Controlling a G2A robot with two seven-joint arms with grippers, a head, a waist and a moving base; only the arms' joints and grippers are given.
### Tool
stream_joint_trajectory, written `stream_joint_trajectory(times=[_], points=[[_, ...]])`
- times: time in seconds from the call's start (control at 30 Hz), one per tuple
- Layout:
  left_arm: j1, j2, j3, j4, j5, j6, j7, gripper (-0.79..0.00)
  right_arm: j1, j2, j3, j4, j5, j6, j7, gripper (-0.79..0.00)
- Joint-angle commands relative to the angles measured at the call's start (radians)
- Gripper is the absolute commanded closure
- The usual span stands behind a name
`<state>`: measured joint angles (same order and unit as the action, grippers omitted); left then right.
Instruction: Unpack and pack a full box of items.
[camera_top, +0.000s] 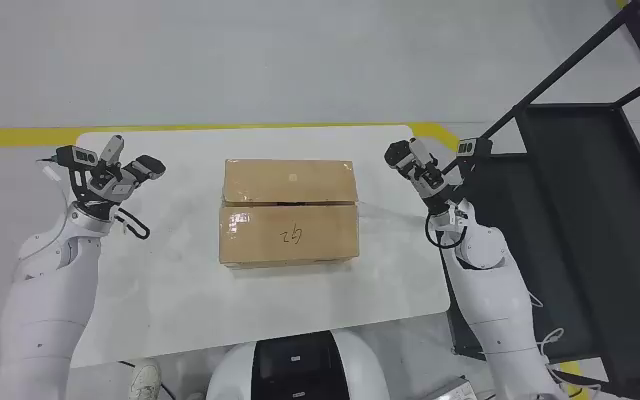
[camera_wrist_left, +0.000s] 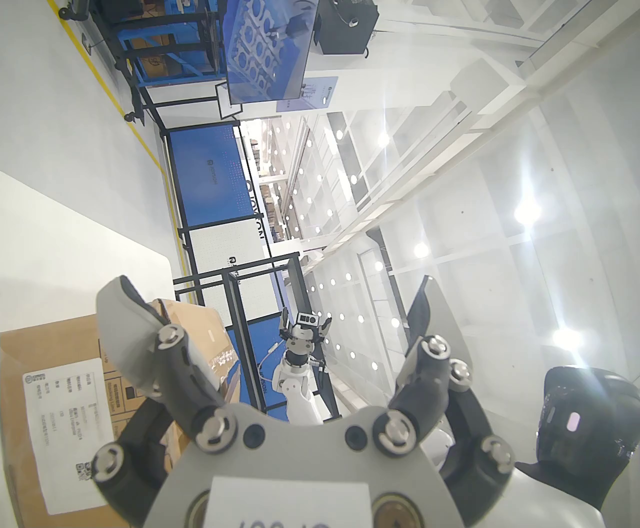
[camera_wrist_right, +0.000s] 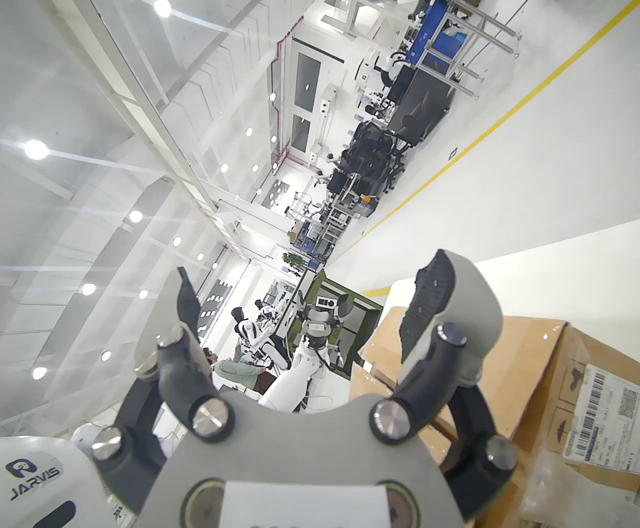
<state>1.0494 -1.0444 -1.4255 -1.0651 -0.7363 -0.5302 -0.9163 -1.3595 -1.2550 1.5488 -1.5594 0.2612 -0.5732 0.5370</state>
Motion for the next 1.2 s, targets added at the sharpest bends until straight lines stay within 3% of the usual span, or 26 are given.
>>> stream_joint_trajectory(times=[0.0, 0.63, 0.73, 0.9, 1.03, 1.17], points=[[0.000, 0.000, 0.000, 0.000, 0.000, 0.000, 0.000, -0.785, 0.000, 0.000, 0.000, 0.000, 0.000, 0.000, 0.000, -0.785], [0.003, 0.000, 0.004, -0.004, 0.001, 0.011, -0.005, -0.785, 0.000, 0.000, 0.000, 0.000, 0.000, 0.000, 0.000, -0.785], [0.003, 0.010, 0.008, -0.046, 0.057, 0.116, -0.093, -0.785, -0.001, 0.007, -0.009, -0.014, -0.032, 0.083, 0.074, -0.785], [-0.004, 0.028, 0.009, -0.076, 0.177, 0.158, -0.237, -0.785, -0.018, 0.022, 0.028, -0.009, -0.047, 0.129, 0.164, -0.785], [-0.022, 0.038, 0.015, -0.077, 0.221, 0.155, -0.388, -0.785, -0.027, 0.043, 0.063, 0.000, -0.129, 0.185, 0.302, -0.785], [-0.058, 0.043, 0.035, -0.061, 0.219, 0.161, -0.535, -0.785, -0.024, 0.061, 0.092, 0.011, -0.264, 0.239, 0.364, -0.785]])
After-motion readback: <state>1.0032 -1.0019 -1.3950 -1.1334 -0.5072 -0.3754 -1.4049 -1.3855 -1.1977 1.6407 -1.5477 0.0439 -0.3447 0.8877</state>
